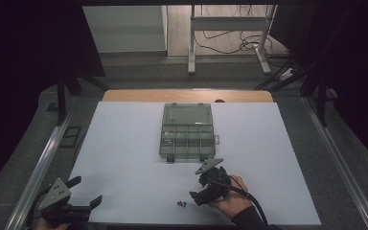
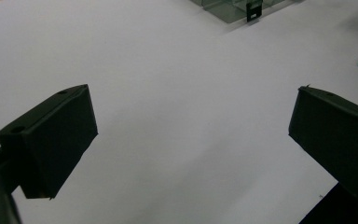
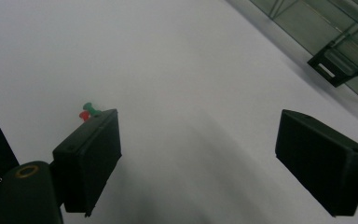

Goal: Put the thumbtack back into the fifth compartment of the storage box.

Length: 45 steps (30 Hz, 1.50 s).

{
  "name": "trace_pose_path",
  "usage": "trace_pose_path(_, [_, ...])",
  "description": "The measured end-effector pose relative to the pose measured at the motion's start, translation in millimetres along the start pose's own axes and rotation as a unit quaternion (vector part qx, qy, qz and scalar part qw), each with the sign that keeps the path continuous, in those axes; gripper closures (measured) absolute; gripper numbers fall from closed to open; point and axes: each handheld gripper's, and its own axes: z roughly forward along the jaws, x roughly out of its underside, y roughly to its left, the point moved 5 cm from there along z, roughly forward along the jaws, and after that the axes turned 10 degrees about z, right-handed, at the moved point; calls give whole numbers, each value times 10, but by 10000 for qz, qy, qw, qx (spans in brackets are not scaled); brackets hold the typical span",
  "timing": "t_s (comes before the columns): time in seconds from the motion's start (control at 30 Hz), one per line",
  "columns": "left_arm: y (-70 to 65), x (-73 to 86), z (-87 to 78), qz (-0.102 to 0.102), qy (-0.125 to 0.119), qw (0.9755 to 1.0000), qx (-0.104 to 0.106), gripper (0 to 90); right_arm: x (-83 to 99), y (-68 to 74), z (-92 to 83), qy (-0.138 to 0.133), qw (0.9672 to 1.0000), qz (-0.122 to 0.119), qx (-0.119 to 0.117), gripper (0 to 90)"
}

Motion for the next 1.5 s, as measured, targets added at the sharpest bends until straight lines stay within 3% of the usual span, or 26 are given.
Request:
trace_pose_path(0.47, [-25, -5, 13, 132, 58, 9999, 13, 13, -88, 211, 145, 322, 9980, -499, -230, 384])
trace_pose_path(0.7, [-38, -9, 10, 202, 41, 9998, 21, 14, -86, 321, 238, 511, 9950, -784, -356, 519])
trace_pose_path(0.83, [-38, -8, 8, 205, 35, 9998, 20, 13, -113, 404, 270, 606, 9926, -831, -652, 620])
trace_pose_path(0.97, [-37, -9, 7, 189, 25, 9998, 19, 13, -134, 472, 294, 647, 9902, -990, -740, 694])
trace_pose_path(1.17, [-39, -9, 7, 210, 32, 9998, 19, 13, -117, 525, 357, 803, 9869, -1160, -786, 732])
trace_pose_path(1.5, [-43, -11, 10, 228, 35, 9997, 18, 13, -98, 523, 419, 865, 9858, -1199, -795, 778])
